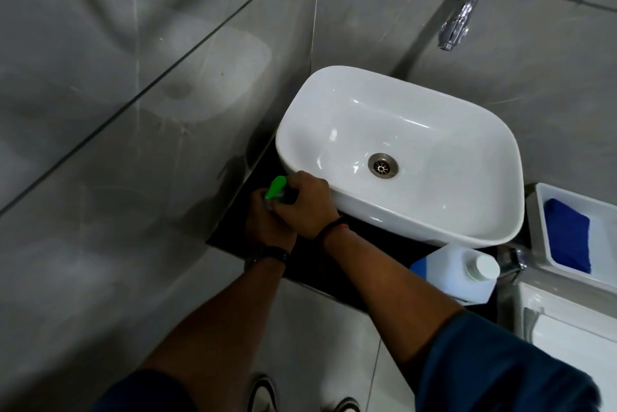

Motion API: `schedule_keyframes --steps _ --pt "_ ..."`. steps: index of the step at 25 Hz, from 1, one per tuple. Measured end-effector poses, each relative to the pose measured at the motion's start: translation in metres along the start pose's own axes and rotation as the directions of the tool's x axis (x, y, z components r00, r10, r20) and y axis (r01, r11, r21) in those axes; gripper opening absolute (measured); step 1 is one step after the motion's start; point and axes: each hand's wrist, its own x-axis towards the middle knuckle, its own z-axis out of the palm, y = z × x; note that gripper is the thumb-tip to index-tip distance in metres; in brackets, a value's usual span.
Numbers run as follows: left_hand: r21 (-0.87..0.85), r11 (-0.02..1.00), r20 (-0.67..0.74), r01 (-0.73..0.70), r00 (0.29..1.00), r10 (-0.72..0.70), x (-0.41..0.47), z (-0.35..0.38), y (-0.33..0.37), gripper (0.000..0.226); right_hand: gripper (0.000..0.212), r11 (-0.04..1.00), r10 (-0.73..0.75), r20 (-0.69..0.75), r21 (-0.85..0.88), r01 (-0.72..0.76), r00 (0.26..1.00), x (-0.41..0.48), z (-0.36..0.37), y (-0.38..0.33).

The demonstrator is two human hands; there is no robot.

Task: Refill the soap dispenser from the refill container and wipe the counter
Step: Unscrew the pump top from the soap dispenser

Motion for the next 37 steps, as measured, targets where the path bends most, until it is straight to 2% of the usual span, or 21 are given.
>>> schedule_keyframes --steps 3,5,7,10,12,14,18,23,26,33,37 --pt "0.155 0.983 0.050 -0.094 0.995 0.088 0.012 0.005 -0.009 0.037 0.018 0.999 -0.020 0.114 0.032 0.017 0.993 0.003 -0.006 0.000" --pt "0.276 0.941 0.170 -0.197 0.973 0.154 0.018 0.008 -0.016 0.038 0.027 0.999 -0.007 0.093 0.032 0.004 0.996 0.003 -0.006 -0.001" --pt "0.235 0.958 0.167 -0.161 0.978 0.124 0.019 0.007 -0.018 0.037 0.034 0.998 0.014 0.021 0.065 -0.015 1.000 0.001 -0.004 -0.005" --pt "0.124 0.989 0.054 -0.084 0.996 0.077 0.017 0.003 -0.015 0.039 0.049 0.987 -0.022 -0.029 0.160 0.026 0.999 -0.007 0.001 -0.010" --pt "0.097 0.990 0.056 -0.098 0.994 0.093 0.016 0.003 -0.017 0.038 0.053 0.982 -0.008 -0.049 0.187 0.017 0.999 -0.009 0.002 -0.012" --pt "0.029 0.999 0.059 -0.044 0.997 0.042 0.016 0.002 -0.015 0.036 0.054 0.973 0.018 -0.060 0.231 -0.004 0.998 -0.009 0.001 -0.014" --pt "0.107 0.992 0.029 -0.072 0.997 0.069 0.015 0.003 -0.015 0.040 0.055 0.972 0.008 -0.084 0.234 0.012 0.996 -0.011 0.001 -0.015" --pt "0.063 0.997 0.019 -0.045 0.999 0.044 0.015 0.001 -0.013 0.039 0.059 0.957 0.031 -0.072 0.291 -0.009 0.997 -0.011 0.001 -0.015" --pt "0.128 0.989 0.018 -0.076 0.997 0.074 0.014 0.002 -0.014 0.039 0.059 0.953 0.065 -0.084 0.302 -0.037 0.994 -0.011 0.001 -0.014" --pt "0.028 0.997 0.025 -0.072 0.997 0.071 0.014 0.000 -0.013 0.042 0.058 0.957 0.043 -0.066 0.288 -0.022 0.997 -0.013 0.001 -0.015" --pt "0.043 0.994 0.029 -0.096 0.995 0.095 0.013 0.000 -0.013 0.043 0.057 0.956 0.044 -0.065 0.293 -0.023 0.997 -0.012 0.002 -0.014"
